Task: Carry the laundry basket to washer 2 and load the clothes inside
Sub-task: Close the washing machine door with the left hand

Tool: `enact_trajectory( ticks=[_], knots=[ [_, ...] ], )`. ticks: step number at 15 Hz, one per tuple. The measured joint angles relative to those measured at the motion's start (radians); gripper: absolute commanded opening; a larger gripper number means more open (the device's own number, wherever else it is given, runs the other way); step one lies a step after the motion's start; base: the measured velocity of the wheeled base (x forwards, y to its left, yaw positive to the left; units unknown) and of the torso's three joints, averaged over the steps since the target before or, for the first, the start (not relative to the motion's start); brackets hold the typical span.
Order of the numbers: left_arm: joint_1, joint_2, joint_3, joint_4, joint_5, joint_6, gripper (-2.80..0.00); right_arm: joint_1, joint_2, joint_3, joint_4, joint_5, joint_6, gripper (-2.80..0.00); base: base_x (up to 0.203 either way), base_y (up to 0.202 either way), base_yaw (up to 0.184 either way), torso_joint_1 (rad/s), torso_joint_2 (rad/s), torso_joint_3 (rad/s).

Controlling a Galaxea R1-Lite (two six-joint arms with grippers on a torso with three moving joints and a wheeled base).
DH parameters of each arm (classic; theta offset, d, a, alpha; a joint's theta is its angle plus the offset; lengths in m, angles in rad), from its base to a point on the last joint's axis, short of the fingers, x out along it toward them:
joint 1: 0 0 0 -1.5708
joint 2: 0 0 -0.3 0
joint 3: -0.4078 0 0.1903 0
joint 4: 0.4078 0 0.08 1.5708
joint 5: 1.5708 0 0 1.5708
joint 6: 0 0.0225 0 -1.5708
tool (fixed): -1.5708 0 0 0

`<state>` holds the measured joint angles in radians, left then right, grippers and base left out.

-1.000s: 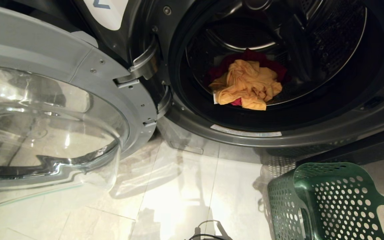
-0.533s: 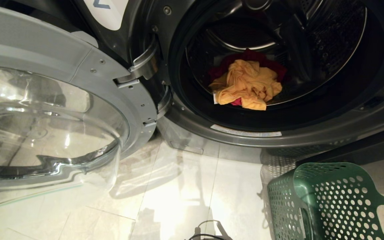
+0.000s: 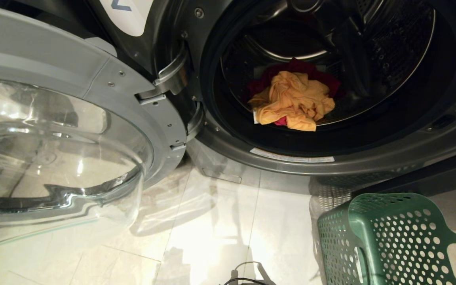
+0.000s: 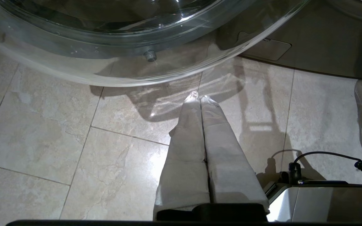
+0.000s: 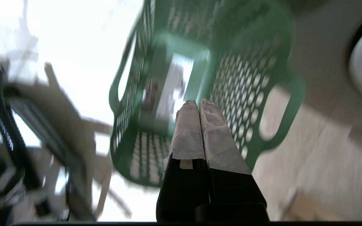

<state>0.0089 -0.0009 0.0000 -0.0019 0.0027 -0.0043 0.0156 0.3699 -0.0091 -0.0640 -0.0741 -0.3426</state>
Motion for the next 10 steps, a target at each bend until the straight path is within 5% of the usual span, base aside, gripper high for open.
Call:
enact_trajectory(
  ticks=[3, 8, 10],
  knots=[
    [0.0, 0.0, 0.0, 0.0, -0.001, 0.0, -2.8, -0.012, -0.241, 0.005, 0.011, 0.039, 0.0, -2.8, 0.0, 0.0, 0.0, 0.0, 0.0, 0.0],
    [0.0, 0.0, 0.0, 0.0, 0.0, 0.0, -2.8, -0.017, -0.357, 0.008, 0.037, 0.05, 0.282, -2.8, 0.0, 0.0, 0.0, 0.0, 0.0, 0.0],
    [0.0, 0.0, 0.0, 0.0, 0.0, 0.0, -2.8, -0.017, -0.367, 0.003, 0.071, 0.053, 0.335, -2.8, 0.0, 0.0, 0.0, 0.0, 0.0, 0.0]
  ],
)
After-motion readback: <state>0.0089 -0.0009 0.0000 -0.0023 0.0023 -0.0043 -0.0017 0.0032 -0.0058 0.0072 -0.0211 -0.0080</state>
